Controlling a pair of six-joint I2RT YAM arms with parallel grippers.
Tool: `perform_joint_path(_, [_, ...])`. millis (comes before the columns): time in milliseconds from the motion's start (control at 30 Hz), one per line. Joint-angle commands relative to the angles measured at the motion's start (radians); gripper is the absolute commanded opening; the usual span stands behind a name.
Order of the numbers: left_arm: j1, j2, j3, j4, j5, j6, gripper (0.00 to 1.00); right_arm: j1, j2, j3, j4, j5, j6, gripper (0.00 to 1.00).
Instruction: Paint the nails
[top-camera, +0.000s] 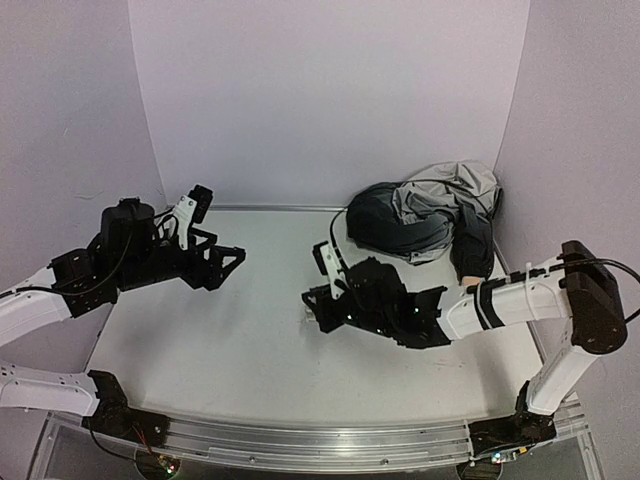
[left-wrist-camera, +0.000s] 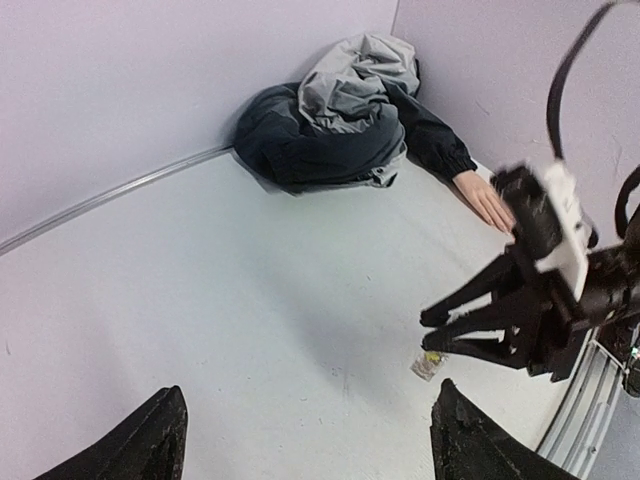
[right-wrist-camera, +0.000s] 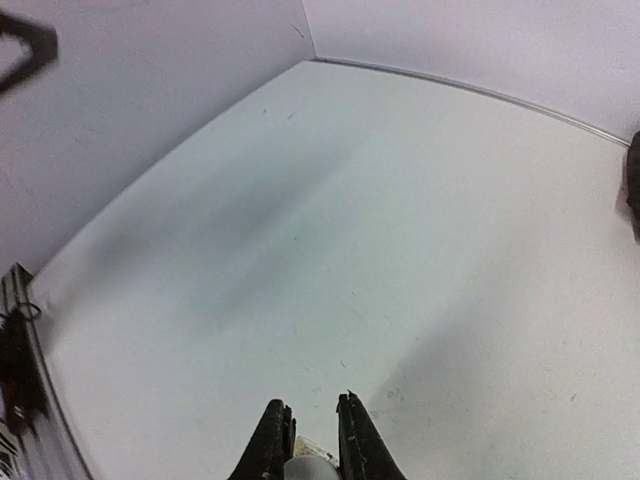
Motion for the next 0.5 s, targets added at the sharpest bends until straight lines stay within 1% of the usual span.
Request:
perform_joint_path(0, [0.005,-0.087,-0.024,0.031,-0.137,-0.012,0.85,0.040,-0.035,-0.223,0.276,0.056,-0.078,0.00])
perform_joint_path(67, [0.005,-0.104,-0.036,0.032,-0.154,-0.013,0.86,0.086,-0.024,-0.286,0.365,0.106,-0.137,0.00])
perform_joint_path(133, [0.005,-0.109,-0.044,0.035,-0.164,-0.019,0.86,0.122,0.009,-0.304,0.411,0.149,-0.159,0.00])
perform_joint_path(267, [0.005,-0.094,-0.038,0.036,-0.157,-0.031,0.86,0.148,0.084,-0.320,0.490,0.196,-0.087,0.00])
perform_joint_path(367, [0.005,-0.094,-0.038,0.036,-0.150,-0.039,0.85,0.192,0.148,-0.321,0.549,0.278,-0.061,0.00])
perform_joint_path(467, [0.005,-0.099,-0.042,0.036,-0.149,-0.043,0.85,0.212,0.209,-0.311,0.571,0.308,-0.023,0.00])
